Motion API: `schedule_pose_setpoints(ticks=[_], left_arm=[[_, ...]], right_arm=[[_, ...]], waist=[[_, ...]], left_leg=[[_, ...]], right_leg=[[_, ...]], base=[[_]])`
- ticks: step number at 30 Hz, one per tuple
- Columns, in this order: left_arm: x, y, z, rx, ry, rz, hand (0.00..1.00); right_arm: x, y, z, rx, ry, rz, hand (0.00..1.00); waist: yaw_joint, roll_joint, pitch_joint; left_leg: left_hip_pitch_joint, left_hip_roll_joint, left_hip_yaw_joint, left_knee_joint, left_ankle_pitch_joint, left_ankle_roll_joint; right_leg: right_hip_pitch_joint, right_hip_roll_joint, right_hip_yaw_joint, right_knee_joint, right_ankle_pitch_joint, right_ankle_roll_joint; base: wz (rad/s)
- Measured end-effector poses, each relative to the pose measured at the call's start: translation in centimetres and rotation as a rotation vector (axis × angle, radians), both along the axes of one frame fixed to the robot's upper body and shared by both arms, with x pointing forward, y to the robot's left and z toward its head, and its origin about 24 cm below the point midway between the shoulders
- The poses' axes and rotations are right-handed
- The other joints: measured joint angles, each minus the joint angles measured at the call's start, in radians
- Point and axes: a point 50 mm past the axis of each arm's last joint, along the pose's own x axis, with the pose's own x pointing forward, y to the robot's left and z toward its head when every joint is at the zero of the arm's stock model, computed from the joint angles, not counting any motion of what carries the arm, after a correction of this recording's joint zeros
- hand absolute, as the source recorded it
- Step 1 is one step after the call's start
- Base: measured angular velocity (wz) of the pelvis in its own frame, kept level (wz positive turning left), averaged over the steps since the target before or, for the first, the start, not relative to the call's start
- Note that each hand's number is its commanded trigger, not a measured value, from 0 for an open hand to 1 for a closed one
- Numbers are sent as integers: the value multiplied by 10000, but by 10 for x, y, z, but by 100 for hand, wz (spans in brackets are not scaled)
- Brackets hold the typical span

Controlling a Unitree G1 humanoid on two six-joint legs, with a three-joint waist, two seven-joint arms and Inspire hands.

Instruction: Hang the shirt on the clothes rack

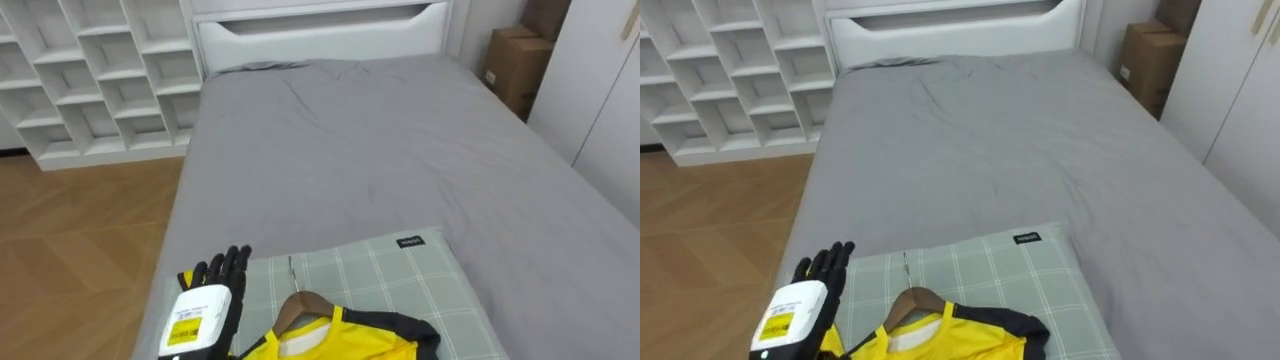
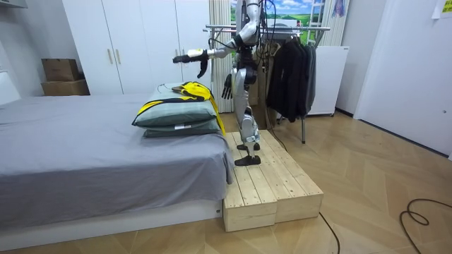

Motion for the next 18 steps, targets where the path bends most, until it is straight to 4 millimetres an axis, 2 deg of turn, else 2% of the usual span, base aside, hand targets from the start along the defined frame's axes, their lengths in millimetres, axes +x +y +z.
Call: schedule_pose_setpoints(ticks=[3,9,12,15,18], left_arm=[[-7,5,-14,188,1102,128,0],[-8,7,-20,-334,1670,547,0],[-8,5,-25,-616,1923,775,0],[-19,8,-39,-900,2696,1270,0],[-24,14,-45,-1402,3011,2025,0]], right_arm=[[-1,1,0,11,3,-106,0],[1,2,0,-100,37,-90,0],[0,0,0,-292,108,-98,0],[-2,0,-1,-305,175,-126,0],[-4,0,-1,-286,215,-166,0]], waist=[[-28,-35,3],[7,13,-9],[19,112,-66],[48,174,-107],[46,132,-81]], left_leg=[[-12,23,-12,68,-2,-4],[-110,58,-48,154,-25,-20],[-114,69,-30,113,-24,-17],[29,86,58,-42,-14,-12],[51,100,74,-38,-9,-17]], right_leg=[[-6,22,-22,2,12,-20],[-40,54,-29,133,23,-35],[-82,73,29,155,57,-47],[-73,84,164,157,81,-64],[-66,94,178,148,87,-72]], base=[[1],[1],[-3],[-12],[-2]])
